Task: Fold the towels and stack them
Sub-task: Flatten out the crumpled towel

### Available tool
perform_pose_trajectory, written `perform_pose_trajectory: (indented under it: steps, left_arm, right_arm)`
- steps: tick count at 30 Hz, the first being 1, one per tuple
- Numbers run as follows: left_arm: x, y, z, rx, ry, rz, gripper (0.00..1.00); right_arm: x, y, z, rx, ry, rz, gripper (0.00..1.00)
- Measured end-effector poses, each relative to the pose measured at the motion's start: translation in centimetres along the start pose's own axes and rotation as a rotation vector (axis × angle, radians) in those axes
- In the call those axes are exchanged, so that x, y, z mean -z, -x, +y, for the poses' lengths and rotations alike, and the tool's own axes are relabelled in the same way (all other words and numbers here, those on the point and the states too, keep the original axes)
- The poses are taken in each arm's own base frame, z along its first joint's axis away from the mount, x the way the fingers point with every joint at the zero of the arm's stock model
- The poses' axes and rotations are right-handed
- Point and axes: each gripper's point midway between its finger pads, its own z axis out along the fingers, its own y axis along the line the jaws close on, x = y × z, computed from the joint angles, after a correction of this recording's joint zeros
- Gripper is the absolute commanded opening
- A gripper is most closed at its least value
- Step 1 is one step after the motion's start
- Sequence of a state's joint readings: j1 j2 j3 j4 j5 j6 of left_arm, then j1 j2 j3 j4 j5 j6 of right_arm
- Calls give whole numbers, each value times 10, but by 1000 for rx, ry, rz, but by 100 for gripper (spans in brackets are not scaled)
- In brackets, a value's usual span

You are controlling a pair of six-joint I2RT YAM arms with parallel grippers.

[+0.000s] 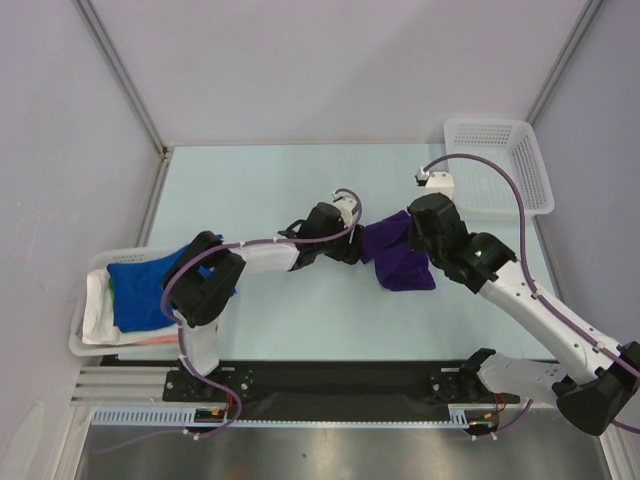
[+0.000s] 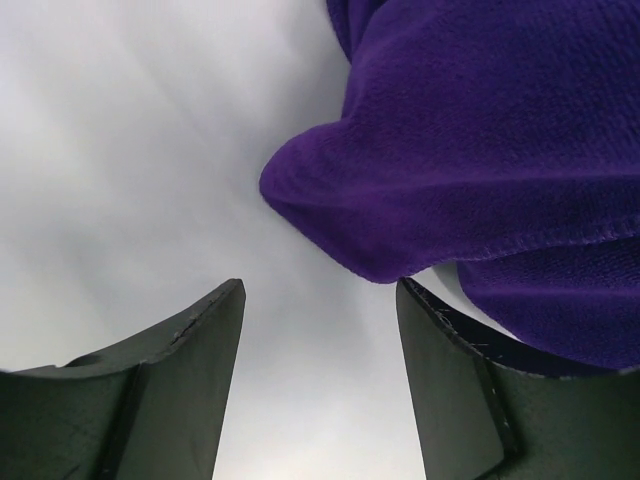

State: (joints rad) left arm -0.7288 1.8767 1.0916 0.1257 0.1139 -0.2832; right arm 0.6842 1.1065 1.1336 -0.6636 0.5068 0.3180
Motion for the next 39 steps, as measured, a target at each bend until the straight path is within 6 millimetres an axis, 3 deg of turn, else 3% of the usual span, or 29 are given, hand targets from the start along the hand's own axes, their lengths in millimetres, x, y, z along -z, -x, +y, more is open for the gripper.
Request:
perform_pose_trajectory:
  steps: [8, 14, 23, 31, 39]
  left_arm:
    - [-13, -11, -14, -104, 40, 8, 67]
    - [-22, -21, -12, -136, 94, 17, 68]
    - [-27, -10, -17, -155, 128, -47, 69]
    - [-29, -24, -36, -177, 83, -63, 71]
    - [-30, -15, -37, -157, 95, -113, 71]
  right_arm:
    - [-3, 2, -10, -19, -11, 4, 0]
    - [-3, 2, -16, -27, -11, 5, 0]
    - [-3, -1, -21, -32, -11, 12, 0]
    - [-3, -5, -25, -38, -13, 18, 0]
    - [-1, -3, -25, -44, -6, 11, 0]
